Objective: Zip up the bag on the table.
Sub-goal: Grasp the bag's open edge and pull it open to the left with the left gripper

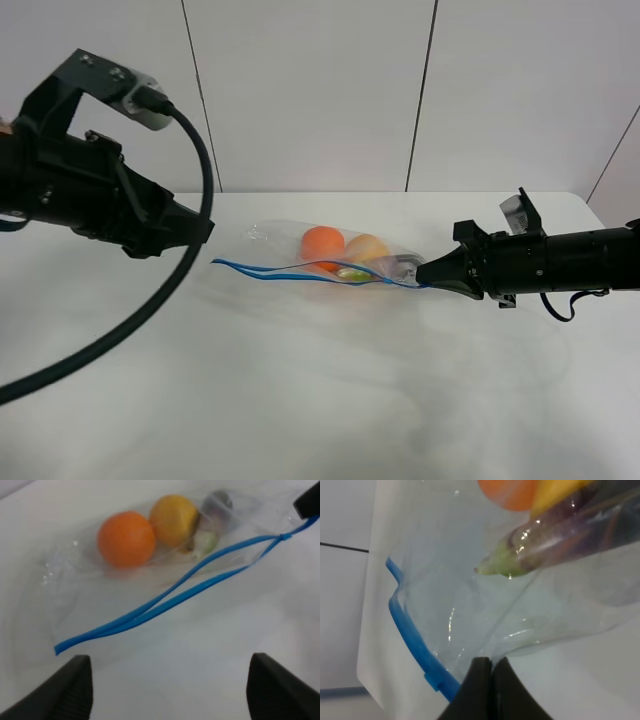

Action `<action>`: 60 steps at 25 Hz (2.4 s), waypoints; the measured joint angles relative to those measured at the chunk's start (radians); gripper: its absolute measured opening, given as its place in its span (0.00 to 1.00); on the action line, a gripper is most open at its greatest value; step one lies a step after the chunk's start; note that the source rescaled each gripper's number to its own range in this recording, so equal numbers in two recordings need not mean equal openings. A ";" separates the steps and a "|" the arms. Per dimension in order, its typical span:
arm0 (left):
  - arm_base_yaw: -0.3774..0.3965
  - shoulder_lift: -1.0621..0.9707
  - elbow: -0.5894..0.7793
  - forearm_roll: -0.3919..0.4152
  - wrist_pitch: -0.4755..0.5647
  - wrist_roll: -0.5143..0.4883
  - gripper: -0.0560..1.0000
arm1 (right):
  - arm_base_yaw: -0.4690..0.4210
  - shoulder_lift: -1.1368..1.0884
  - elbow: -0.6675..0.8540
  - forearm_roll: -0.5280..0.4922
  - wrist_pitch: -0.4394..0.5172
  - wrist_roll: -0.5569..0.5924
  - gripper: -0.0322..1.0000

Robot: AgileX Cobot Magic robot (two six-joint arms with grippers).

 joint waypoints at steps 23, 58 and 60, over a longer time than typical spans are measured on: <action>-0.401 0.396 -0.200 0.058 -0.147 -0.028 1.00 | 0.000 0.000 0.000 -0.041 -0.009 0.025 0.03; -0.504 0.691 -0.311 0.247 -0.359 0.024 1.00 | 0.000 0.000 0.000 -0.041 0.043 0.058 0.03; -0.504 0.703 -0.311 0.259 -0.371 0.034 1.00 | 0.000 0.000 0.000 -0.041 0.043 0.059 0.03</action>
